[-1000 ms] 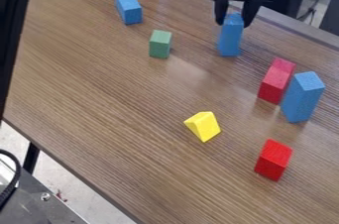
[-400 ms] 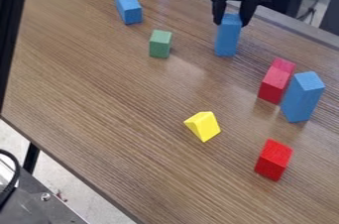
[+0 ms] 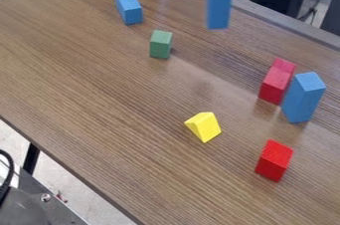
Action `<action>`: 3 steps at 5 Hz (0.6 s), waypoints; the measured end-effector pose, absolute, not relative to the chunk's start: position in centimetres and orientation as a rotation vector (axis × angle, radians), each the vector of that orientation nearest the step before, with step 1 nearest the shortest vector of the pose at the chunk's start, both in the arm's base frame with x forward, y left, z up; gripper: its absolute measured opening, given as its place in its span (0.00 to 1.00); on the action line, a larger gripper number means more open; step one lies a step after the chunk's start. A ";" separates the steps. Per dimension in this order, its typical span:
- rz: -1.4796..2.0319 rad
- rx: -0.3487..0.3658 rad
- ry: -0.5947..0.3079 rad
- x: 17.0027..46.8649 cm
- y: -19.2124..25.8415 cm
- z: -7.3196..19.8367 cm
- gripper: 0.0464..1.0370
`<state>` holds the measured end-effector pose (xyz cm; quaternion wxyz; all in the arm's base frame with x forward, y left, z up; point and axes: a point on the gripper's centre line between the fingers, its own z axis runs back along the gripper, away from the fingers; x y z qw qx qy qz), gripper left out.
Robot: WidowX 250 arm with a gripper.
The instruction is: Put the blue rectangular block in the middle of the table
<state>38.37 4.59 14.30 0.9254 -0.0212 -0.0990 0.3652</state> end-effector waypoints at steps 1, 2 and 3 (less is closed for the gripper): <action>0.785 -0.064 -0.229 35.1 6.3 15.8 0.51; 0.781 -0.040 -0.229 32.4 7.0 15.2 0.51; 0.778 -0.004 -0.222 29.1 8.2 14.1 0.51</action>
